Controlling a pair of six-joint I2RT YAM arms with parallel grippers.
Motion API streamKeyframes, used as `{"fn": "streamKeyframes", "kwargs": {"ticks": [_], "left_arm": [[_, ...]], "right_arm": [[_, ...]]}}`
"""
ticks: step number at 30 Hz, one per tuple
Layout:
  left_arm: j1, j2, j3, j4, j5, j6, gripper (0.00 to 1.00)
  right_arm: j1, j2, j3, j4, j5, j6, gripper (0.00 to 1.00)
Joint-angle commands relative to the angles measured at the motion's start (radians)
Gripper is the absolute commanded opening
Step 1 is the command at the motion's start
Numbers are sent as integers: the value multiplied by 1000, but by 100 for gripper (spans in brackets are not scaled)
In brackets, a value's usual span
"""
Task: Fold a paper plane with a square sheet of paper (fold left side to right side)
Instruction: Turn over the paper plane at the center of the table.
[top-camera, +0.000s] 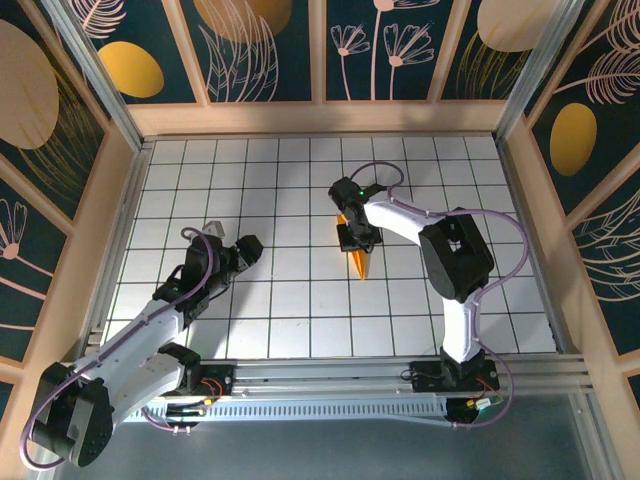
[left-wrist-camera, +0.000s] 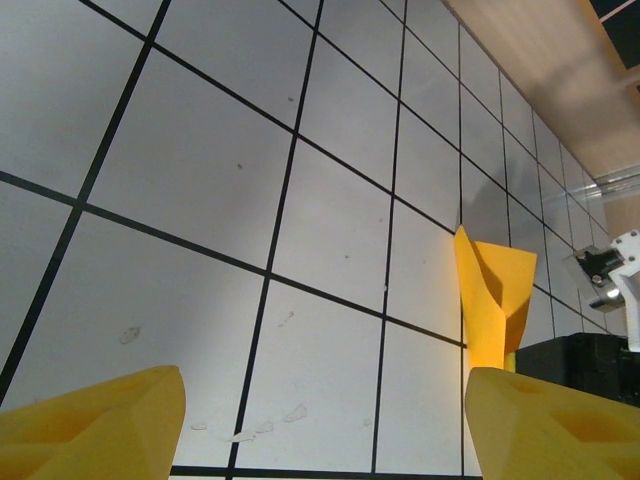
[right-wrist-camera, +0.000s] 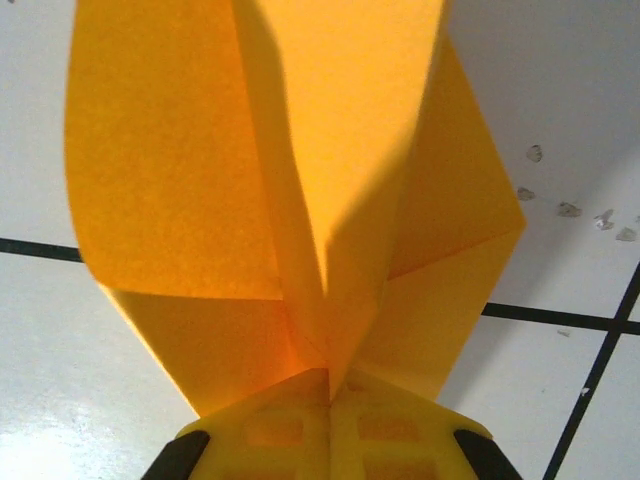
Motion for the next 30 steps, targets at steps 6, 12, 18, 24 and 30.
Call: {"fn": "streamKeyframes", "kwargs": {"ticks": [6, 12, 18, 24, 30], "left_arm": [[7, 17, 26, -13, 17, 18, 74], [7, 18, 28, -12, 16, 18, 74], [7, 23, 30, -11, 16, 19, 75], [6, 30, 32, -6, 18, 19, 75], [7, 37, 32, 1, 20, 18, 75]], "right_arm": [[-14, 5, -28, 42, 34, 20, 2], [-14, -5, -46, 69, 15, 20, 10], [-14, -15, -58, 85, 1, 23, 17], [-14, -28, -58, 92, -19, 26, 19], [-10, -41, -45, 80, -21, 28, 21]]}}
